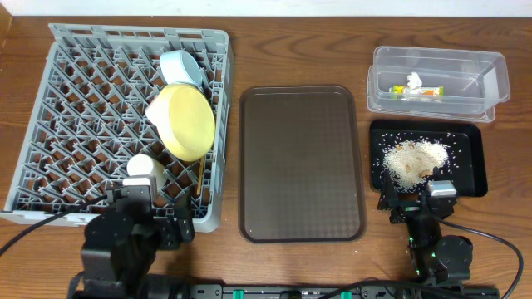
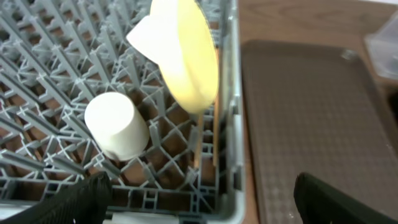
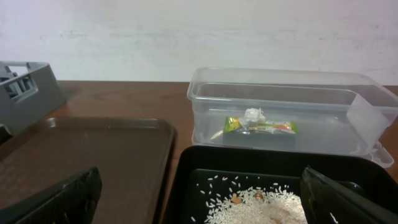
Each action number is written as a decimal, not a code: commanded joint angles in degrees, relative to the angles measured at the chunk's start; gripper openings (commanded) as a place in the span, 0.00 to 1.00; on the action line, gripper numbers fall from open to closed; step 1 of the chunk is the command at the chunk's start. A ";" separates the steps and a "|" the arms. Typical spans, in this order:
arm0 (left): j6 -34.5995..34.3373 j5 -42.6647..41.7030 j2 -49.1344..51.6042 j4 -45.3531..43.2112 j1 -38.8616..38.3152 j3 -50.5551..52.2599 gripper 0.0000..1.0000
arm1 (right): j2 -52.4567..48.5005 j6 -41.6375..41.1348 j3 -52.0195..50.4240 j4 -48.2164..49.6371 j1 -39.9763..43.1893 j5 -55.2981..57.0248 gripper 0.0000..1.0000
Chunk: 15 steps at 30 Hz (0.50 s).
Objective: Sort waste into correct bins and load items into the dishwasher
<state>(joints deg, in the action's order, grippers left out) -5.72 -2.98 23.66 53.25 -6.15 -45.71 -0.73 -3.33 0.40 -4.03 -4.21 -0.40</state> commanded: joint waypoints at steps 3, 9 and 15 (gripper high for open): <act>0.76 0.50 -6.88 -10.16 2.86 11.96 0.95 | 0.02 0.83 -0.09 -0.26 -0.70 -0.07 0.99; 0.76 0.48 -15.89 -26.40 3.26 26.97 0.95 | 0.02 0.83 -0.09 -0.26 -0.70 -0.07 0.99; 0.76 0.50 -21.79 -45.16 3.78 39.41 0.95 | 0.02 0.83 -0.09 -0.26 -0.70 -0.07 0.99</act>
<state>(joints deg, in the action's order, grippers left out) -5.69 -2.98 4.10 12.60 -3.05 -9.89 -0.73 -3.31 0.40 -4.03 -4.21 -0.40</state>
